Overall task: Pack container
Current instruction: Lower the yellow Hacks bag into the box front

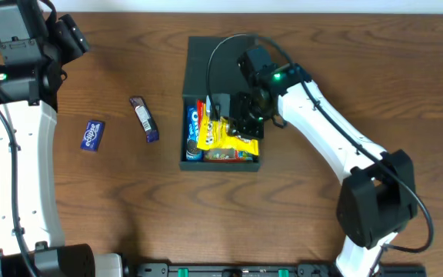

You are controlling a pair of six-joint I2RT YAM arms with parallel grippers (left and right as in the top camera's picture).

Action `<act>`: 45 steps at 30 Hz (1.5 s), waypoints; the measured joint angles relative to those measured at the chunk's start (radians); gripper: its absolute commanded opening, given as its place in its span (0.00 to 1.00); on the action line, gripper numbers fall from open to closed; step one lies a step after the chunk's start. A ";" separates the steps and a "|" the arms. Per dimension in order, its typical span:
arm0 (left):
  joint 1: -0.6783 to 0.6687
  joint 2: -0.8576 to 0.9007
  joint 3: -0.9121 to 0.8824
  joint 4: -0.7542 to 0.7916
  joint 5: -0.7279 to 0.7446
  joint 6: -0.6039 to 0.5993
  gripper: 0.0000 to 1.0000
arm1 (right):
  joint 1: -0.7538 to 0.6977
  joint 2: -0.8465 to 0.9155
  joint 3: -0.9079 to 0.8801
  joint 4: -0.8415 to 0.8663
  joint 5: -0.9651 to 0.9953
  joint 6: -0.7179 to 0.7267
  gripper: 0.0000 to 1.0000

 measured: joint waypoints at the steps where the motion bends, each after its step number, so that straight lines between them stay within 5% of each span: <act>1: 0.000 0.000 0.000 0.000 0.000 0.000 0.83 | 0.003 0.004 -0.012 0.011 0.000 -0.006 0.01; 25: 0.000 0.000 0.000 0.000 0.000 0.000 0.83 | 0.035 0.121 -0.065 0.062 -0.004 -0.016 0.01; 26: 0.000 0.000 0.000 0.000 0.000 0.000 0.83 | 0.035 0.122 -0.065 0.063 -0.001 -0.016 0.10; 28: 0.000 0.000 0.000 0.000 0.000 0.000 0.83 | 0.036 0.123 -0.065 0.068 0.004 -0.011 0.46; 29: 0.000 0.000 0.000 0.000 0.000 0.000 0.83 | 0.037 0.127 -0.065 0.079 0.019 -0.001 0.50; 45: 0.000 0.000 0.000 0.000 0.000 0.000 0.83 | 0.039 0.089 0.001 0.070 0.077 0.165 0.59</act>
